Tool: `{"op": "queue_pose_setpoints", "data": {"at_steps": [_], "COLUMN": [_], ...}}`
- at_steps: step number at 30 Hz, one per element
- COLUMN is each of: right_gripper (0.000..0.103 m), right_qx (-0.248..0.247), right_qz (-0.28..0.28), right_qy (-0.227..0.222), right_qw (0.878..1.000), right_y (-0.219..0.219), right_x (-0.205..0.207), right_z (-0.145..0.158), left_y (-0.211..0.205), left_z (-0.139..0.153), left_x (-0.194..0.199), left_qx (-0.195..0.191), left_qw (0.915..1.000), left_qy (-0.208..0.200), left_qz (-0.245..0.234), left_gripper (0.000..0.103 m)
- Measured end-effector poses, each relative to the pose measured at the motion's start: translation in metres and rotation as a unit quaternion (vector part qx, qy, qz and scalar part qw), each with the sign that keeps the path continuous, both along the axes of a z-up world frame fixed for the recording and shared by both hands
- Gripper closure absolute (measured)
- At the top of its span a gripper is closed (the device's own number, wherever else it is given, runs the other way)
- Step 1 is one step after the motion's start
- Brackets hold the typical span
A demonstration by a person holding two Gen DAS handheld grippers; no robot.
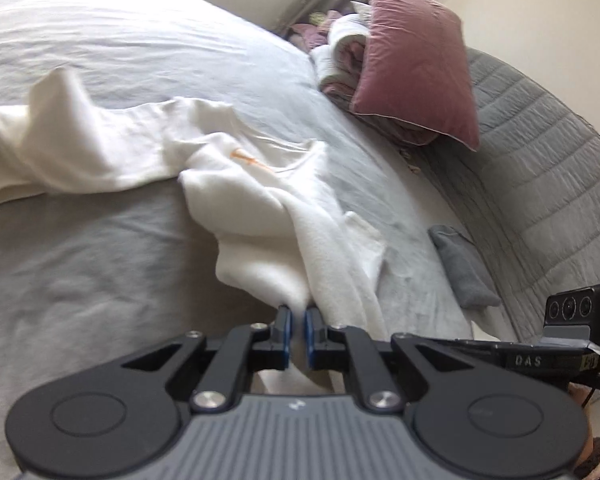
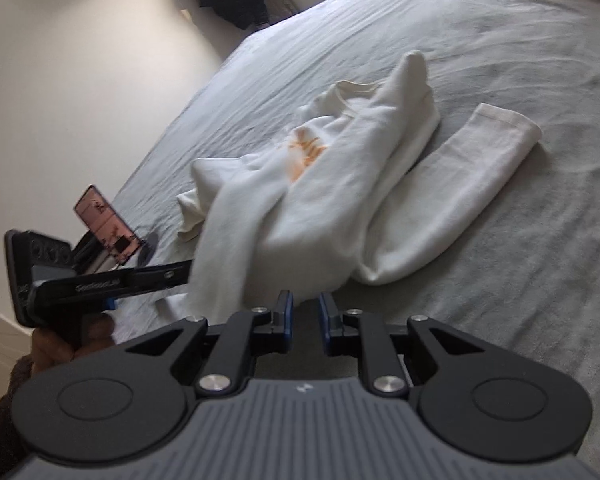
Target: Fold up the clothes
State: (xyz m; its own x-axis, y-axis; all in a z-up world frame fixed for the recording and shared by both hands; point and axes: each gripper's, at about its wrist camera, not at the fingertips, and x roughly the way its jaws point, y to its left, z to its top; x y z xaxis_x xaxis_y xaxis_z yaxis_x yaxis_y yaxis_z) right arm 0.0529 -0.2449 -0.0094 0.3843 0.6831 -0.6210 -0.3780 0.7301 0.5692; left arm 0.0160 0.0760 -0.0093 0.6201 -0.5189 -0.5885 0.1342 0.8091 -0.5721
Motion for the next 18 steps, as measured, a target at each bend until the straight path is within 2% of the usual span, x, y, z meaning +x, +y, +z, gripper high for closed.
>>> {"op": "queue_pose_setpoints", "data": {"at_steps": [1,2,4,11,18], "right_gripper": [0.076,0.06,0.049,0.049,0.049], "right_qx": [-0.008,-0.014,-0.021,-0.019,0.081], "right_qz": [-0.006,-0.011,-0.018,-0.059,-0.06], "right_qy": [0.003,0.006,0.011,0.049,0.098], "right_qw": [1.0,1.0,1.0,0.997,0.99], "right_y": [0.001,0.003,0.007,0.019,0.034], "right_x": [0.002,0.003,0.006,0.019,0.027], "right_z": [-0.002,-0.005,-0.008,-0.025,-0.043], "left_y": [0.004,0.008,0.019,0.042,0.054], "left_z": [-0.002,-0.003,-0.007,-0.017,-0.029], "left_x": [-0.001,-0.001,-0.002,-0.002,0.006], "left_qx": [0.003,0.003,-0.005,-0.025,-0.045], "left_qw": [1.0,0.9999,0.9997,0.9981,0.9944], "left_qy": [0.004,0.007,0.016,0.035,0.064], "left_qz": [0.006,0.011,0.021,0.045,0.071], "left_gripper": [0.096,0.096,0.096,0.096,0.096]}}
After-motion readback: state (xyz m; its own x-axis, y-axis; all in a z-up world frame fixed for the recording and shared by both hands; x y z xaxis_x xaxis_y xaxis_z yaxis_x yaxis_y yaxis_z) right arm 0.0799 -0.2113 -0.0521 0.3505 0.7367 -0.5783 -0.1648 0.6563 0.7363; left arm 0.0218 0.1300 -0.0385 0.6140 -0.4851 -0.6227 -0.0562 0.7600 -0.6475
